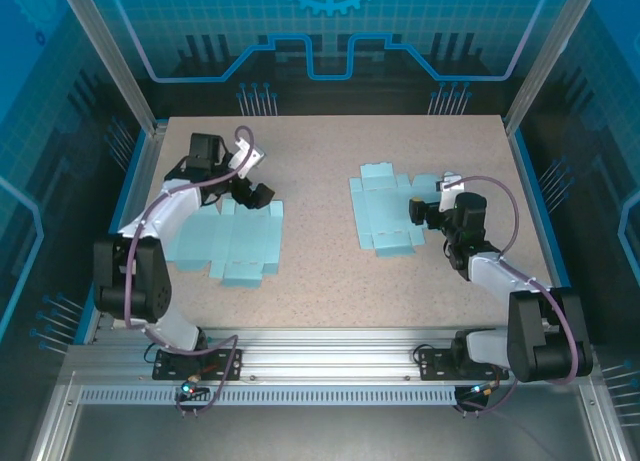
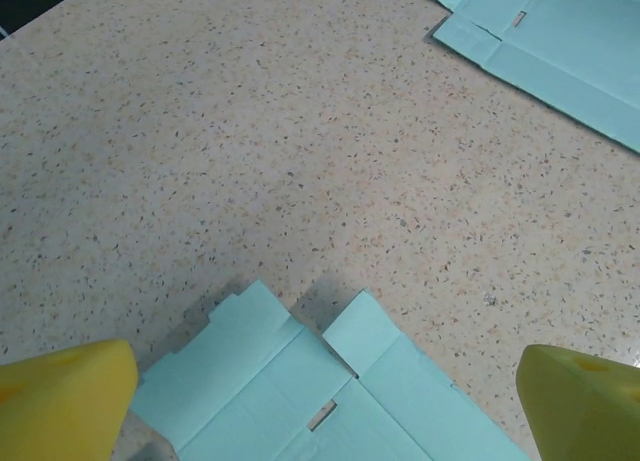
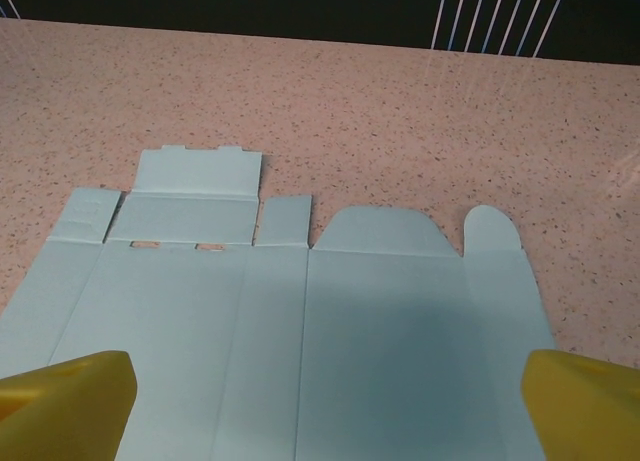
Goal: Fold the paper box
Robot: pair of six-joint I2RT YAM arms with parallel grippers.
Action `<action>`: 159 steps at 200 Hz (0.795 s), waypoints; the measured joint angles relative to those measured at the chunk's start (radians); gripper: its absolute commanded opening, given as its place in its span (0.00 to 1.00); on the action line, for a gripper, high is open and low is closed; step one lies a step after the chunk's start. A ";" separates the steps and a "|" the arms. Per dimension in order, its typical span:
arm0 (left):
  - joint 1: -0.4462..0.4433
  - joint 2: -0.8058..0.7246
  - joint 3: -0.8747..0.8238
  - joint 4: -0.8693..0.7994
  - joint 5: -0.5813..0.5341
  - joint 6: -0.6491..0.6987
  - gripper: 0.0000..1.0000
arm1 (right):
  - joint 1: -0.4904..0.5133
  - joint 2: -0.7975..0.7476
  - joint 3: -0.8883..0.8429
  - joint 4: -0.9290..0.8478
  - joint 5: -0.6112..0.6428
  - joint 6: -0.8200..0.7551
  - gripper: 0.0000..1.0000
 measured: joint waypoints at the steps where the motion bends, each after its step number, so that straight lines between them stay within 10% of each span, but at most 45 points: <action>1: 0.000 0.004 0.005 -0.006 0.001 0.002 0.99 | 0.000 0.000 0.001 0.000 0.000 0.000 1.00; 159: -0.083 0.454 0.459 -0.462 -0.043 0.269 0.76 | -0.007 0.000 0.004 -0.023 0.003 0.026 1.00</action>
